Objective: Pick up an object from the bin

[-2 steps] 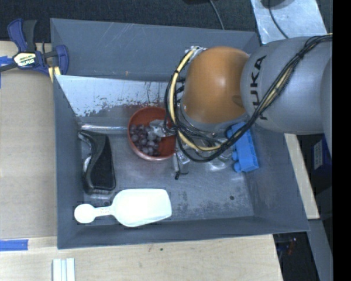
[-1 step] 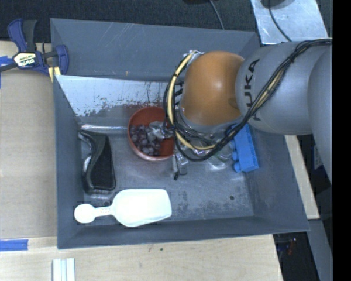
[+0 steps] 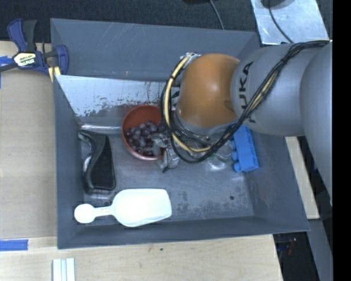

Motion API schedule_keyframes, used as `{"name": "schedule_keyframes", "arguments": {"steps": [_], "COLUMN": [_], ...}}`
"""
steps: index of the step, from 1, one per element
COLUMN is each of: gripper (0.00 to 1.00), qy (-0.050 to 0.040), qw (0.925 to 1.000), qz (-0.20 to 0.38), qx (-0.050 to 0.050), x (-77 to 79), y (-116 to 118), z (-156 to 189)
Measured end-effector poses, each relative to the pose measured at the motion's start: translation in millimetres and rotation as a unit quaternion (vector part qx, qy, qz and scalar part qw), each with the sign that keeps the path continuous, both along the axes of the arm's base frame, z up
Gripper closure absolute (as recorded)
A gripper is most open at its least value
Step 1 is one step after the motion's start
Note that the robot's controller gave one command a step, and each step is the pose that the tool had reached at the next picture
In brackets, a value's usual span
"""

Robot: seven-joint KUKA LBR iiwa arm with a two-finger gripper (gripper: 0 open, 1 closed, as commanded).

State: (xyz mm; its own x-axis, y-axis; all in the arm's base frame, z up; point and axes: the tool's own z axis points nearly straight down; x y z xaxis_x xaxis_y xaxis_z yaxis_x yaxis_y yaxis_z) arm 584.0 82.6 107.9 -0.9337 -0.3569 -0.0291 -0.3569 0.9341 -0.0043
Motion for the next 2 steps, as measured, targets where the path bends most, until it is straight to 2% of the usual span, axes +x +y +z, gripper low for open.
{"name": "schedule_keyframes", "arguments": {"steps": [1,2], "gripper": [1.0,1.0], "qy": [0.0,-0.0034], "qw": [1.0,0.9999], "qz": [0.0,0.01], "qx": [0.0,0.0], "x": [0.0,2.7], "y": [0.1,-11.1], "z": [0.0,92.6]}}
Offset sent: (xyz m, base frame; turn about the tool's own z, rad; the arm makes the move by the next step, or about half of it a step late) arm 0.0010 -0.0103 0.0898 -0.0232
